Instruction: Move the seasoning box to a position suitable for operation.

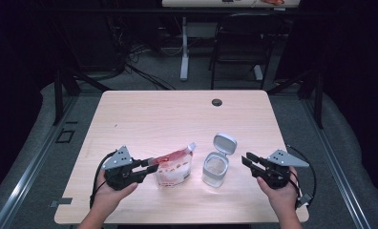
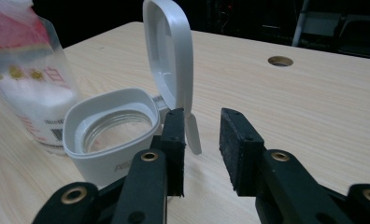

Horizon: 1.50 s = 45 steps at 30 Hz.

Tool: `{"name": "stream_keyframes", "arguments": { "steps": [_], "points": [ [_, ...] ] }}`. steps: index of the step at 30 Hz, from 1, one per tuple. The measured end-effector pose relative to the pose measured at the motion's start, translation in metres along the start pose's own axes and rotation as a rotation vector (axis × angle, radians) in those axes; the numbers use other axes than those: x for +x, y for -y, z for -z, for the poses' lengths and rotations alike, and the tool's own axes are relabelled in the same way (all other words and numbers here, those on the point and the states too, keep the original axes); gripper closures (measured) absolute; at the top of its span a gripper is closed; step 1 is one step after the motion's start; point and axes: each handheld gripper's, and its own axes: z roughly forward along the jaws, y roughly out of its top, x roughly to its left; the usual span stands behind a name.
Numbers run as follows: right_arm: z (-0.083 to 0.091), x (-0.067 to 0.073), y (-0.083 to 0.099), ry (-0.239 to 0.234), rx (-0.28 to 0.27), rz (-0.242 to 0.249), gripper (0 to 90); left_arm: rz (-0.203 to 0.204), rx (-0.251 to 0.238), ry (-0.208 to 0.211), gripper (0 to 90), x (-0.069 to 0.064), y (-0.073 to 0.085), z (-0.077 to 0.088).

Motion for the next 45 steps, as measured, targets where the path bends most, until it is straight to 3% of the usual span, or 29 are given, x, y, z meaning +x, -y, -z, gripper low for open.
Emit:
{"name": "stream_keyframes", "arguments": {
  "steps": [11, 21, 27, 33, 45],
  "points": [
    [0.000, 0.011, -0.012, -0.041, -0.028, 0.044, 73.3, 0.025, 0.008, -0.049, 66.8, -0.002, 0.019, 0.005],
    [-0.002, 0.014, -0.013, -0.062, -0.030, 0.027, 73.0, 0.045, 0.000, -0.054, 62.7, 0.002, 0.033, 0.011],
    [-0.003, 0.017, -0.013, -0.072, -0.020, 0.041, 73.5, 0.038, 0.007, -0.087, 62.5, 0.005, 0.038, 0.006],
    [-0.003, 0.021, -0.015, -0.084, -0.027, 0.052, 73.6, 0.059, 0.021, -0.060, 63.3, 0.006, 0.043, 0.001],
    [-0.006, 0.030, -0.017, -0.110, -0.031, 0.071, 73.5, 0.055, 0.047, -0.034, 66.7, 0.003, 0.049, -0.003]
  ]
}}
